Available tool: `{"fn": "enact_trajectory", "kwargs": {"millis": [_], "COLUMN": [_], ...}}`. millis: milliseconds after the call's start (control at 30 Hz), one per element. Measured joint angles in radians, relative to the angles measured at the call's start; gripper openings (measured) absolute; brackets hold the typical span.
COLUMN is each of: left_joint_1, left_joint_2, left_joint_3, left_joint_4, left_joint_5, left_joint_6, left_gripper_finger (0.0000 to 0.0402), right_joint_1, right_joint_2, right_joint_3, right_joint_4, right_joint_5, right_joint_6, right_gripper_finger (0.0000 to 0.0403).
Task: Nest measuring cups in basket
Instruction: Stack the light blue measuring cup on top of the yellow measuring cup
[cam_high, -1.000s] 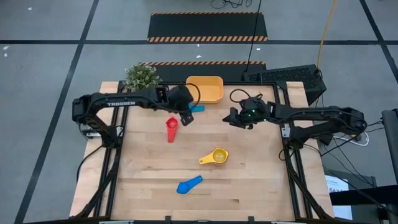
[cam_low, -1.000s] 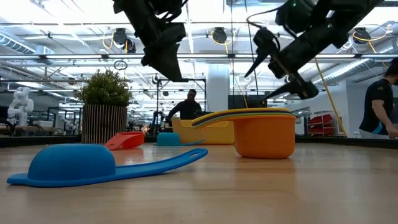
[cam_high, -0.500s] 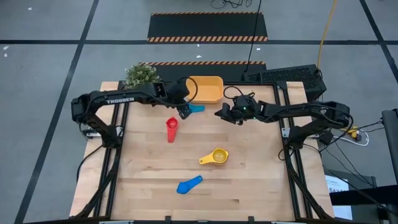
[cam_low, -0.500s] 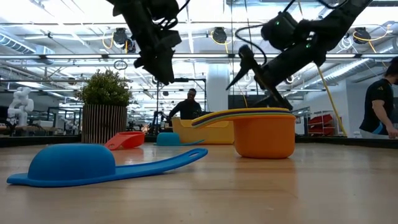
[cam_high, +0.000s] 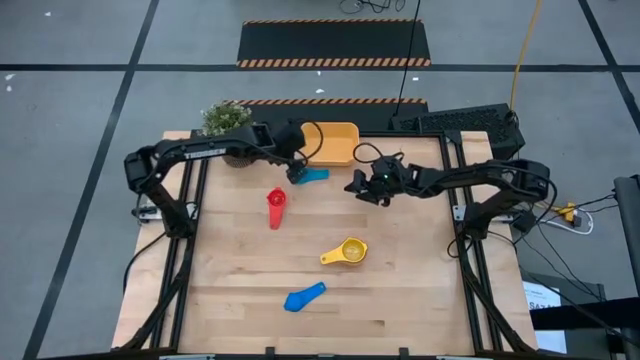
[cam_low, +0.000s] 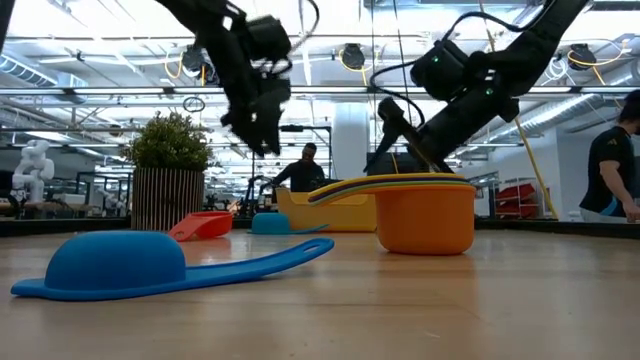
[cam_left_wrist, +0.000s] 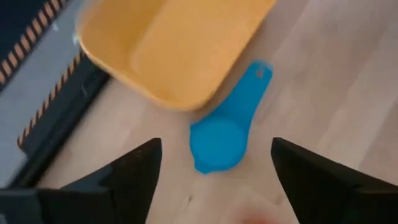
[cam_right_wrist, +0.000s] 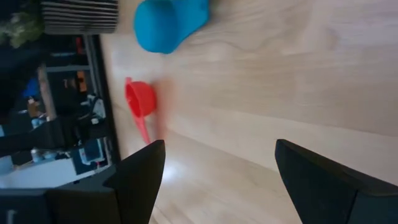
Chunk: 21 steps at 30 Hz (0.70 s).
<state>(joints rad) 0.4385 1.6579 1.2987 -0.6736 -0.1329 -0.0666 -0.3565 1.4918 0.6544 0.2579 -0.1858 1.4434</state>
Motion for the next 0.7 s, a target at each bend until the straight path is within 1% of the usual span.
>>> {"fn": "enact_trajectory", "kwargs": {"millis": [100, 200, 300, 400, 500, 567, 633, 700], "left_joint_1": [0.001, 0.001, 0.0, 0.005, 0.015, 0.02, 0.026, 0.028], "left_joint_2": [0.039, 0.06, 0.064, 0.071, 0.074, 0.084, 0.086, 0.085], "left_joint_3": [-0.001, -0.001, -0.001, 0.001, 0.0, -0.006, -0.017, -0.026], "left_joint_4": [0.003, -0.004, -0.026, -0.038, -0.039, -0.019, -0.034, -0.018], "left_joint_5": [0.001, 0.002, 0.008, 0.01, 0.011, 0.009, 0.012, 0.011], "left_joint_6": [-0.014, -0.015, -0.016, -0.013, -0.005, 0.01, 0.021, 0.021], "left_gripper_finger": [0.0317, 0.0309, 0.0291, 0.0269, 0.0247, 0.0234, 0.0223, 0.0214], "right_joint_1": [0.005, 0.012, 0.018, 0.018, 0.011, 0.009, 0.003, 0.002], "right_joint_2": [0.019, 0.03, 0.028, 0.032, 0.048, 0.071, 0.091, 0.122], "right_joint_3": [0.0, 0.0, 0.015, 0.046, 0.063, 0.064, 0.063, 0.07], "right_joint_4": [0.013, 0.045, 0.037, -0.064, -0.098, -0.078, -0.074, -0.027], "right_joint_5": [0.003, 0.009, 0.031, 0.038, 0.061, 0.084, 0.107, 0.114], "right_joint_6": [0.022, -0.008, -0.015, -0.036, -0.053, -0.044, -0.033, -0.02], "right_gripper_finger": [0.0298, 0.0298, 0.0298, 0.0298, 0.0298, 0.0297, 0.0297, 0.0297]}}
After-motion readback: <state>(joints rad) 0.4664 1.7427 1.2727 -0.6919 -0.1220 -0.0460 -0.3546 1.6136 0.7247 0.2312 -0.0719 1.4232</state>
